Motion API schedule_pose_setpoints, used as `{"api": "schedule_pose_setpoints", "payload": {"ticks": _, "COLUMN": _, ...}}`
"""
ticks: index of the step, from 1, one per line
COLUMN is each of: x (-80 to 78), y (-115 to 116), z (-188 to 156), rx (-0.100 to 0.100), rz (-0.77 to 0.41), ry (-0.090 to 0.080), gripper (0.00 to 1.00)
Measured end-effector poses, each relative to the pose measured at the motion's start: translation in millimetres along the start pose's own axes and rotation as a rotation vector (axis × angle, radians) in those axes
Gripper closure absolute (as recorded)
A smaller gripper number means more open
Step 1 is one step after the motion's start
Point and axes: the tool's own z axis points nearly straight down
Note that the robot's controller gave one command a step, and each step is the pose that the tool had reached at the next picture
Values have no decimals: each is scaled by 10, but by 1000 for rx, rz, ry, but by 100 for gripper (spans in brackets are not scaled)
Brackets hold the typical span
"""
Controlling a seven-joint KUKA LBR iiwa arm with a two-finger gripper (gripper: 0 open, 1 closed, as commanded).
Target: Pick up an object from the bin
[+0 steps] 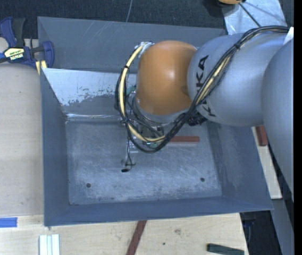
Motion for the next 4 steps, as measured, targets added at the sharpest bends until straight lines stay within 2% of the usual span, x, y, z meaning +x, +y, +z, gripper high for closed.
{"api": "schedule_pose_setpoints", "payload": {"ticks": 1, "x": -19, "y": -6, "z": -47, "rx": -1, "rz": 3, "ry": -8, "gripper": 0}}
{"api": "schedule_pose_setpoints", "payload": {"ticks": 2, "x": -342, "y": -177, "z": 377, "rx": -3, "rz": -26, "ry": -17, "gripper": 0}}
{"api": "schedule_pose_setpoints", "payload": {"ticks": 3, "x": -271, "y": -461, "z": 872, "rx": 1, "rz": -145, "ry": -8, "gripper": 0}}
{"api": "schedule_pose_setpoints", "payload": {"ticks": 4, "x": -588, "y": -896, "z": 929, "rx": 0, "rz": -68, "ry": -11, "gripper": 100}}
